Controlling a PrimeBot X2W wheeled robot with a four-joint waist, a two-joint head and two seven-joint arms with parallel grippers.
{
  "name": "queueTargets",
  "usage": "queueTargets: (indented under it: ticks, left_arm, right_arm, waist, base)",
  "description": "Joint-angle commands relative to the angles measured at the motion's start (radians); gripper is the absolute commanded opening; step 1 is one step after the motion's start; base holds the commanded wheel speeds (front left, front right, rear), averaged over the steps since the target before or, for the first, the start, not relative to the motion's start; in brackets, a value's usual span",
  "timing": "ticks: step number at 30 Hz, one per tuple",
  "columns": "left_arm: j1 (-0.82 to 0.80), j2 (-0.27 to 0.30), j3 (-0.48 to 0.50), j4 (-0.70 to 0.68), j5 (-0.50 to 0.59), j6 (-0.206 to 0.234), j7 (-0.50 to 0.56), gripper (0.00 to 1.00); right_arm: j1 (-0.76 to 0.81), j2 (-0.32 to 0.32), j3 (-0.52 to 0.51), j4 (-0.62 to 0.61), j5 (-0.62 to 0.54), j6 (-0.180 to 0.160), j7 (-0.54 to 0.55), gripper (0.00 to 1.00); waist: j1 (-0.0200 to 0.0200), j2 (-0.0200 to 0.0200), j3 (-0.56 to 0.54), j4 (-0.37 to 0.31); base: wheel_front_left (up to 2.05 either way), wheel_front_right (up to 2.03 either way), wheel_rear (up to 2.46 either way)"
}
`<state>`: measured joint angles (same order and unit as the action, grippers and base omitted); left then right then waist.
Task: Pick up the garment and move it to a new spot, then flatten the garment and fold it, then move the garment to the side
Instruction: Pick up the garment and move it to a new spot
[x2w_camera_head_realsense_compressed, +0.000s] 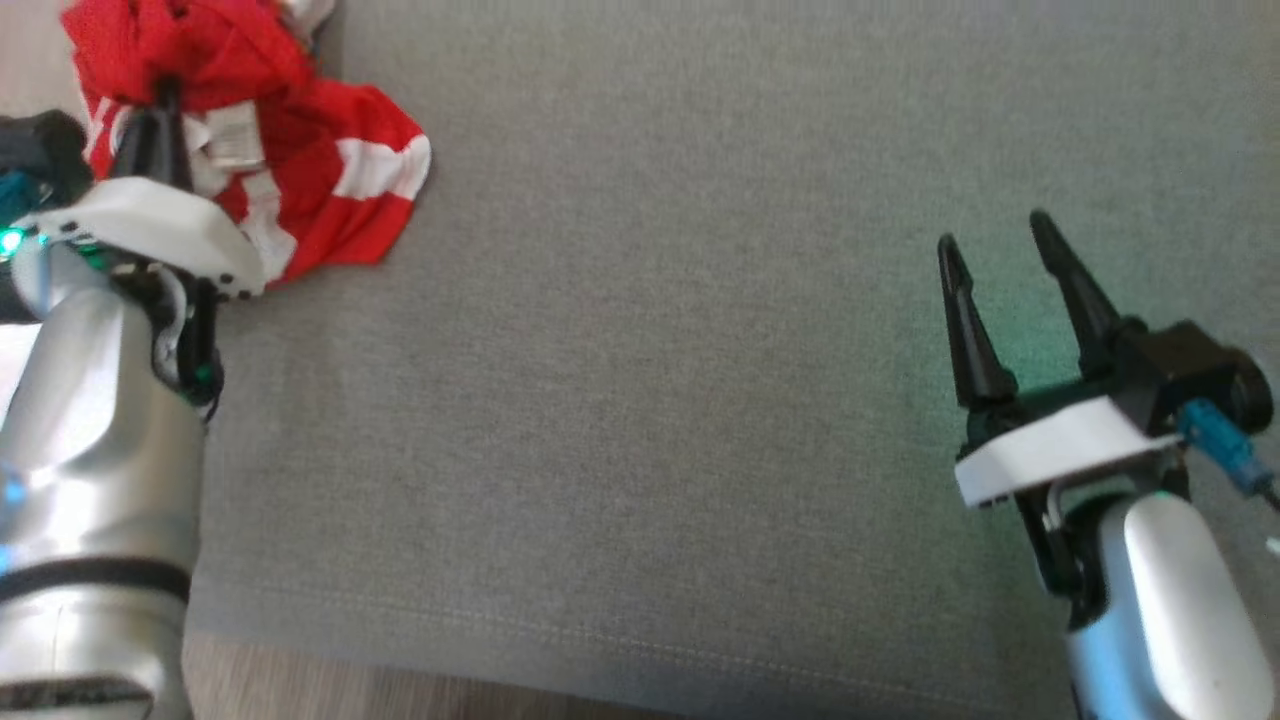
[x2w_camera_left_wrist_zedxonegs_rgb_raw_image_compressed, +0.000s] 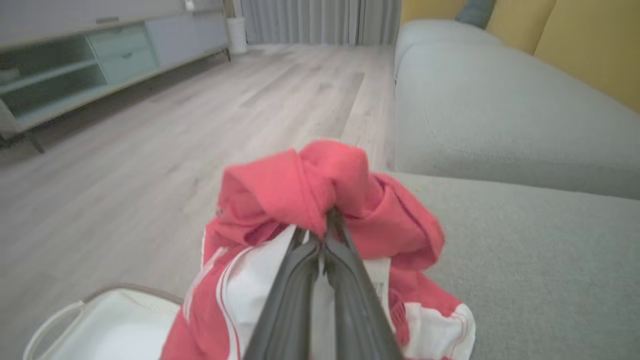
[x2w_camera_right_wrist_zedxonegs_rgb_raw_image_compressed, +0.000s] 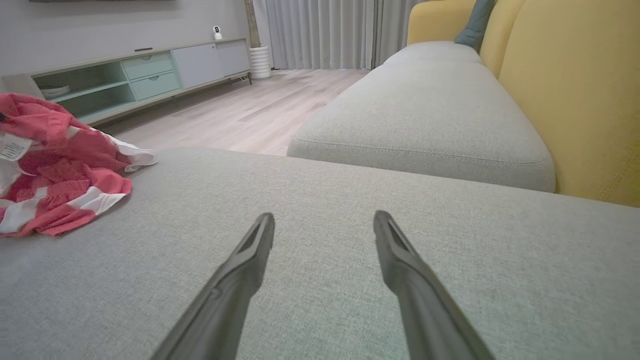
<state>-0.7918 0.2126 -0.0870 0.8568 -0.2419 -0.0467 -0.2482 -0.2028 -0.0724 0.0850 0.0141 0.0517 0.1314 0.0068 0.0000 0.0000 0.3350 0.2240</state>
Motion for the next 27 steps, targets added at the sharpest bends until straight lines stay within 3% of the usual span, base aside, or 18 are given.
queueTargets:
  ticks: [1,10,17,22,27]
  left_arm:
    - [0.02,0.063,0.023,-0.084,0.013,0.008,-0.013,0.0]
    - [0.309,0.075,0.027,-0.521,0.052,0.06,-0.01,0.0]
    - [0.51,0.05,-0.016,-0.803,0.047,0.078,0.07,0.0]
    - [0.559,0.016,-0.075,-0.867,0.037,0.061,0.109,0.0]
    - [0.53,-0.044,-0.171,-0.842,0.027,0.018,0.129,0.0]
  right_arm:
    - [0.014,0.014,0.018,-0.03,0.003,-0.001,-0.009,1.0]
    - [0.071,0.02,0.004,-0.039,0.018,-0.001,-0.012,1.0]
    - [0.116,0.022,-0.004,-0.056,0.043,-0.001,-0.008,1.0]
    - [0.125,0.022,-0.002,-0.071,0.054,-0.001,-0.002,1.0]
    - [0.115,0.022,0.013,-0.09,0.06,-0.001,0.006,1.0]
  waist:
    - [0.0,0.0,-0.04,0.008]
    - [0.0,0.0,-0.156,-0.014]
    - [0.0,0.0,-0.223,-0.084]
    - [0.0,0.0,-0.23,-0.153]
    - [0.0,0.0,-0.211,-0.271]
  base:
    - [0.0,0.0,0.0]
    - [0.0,0.0,0.0]
    - [0.0,0.0,0.0]
    - [0.0,0.0,0.0]
    - [0.0,0.0,0.0]
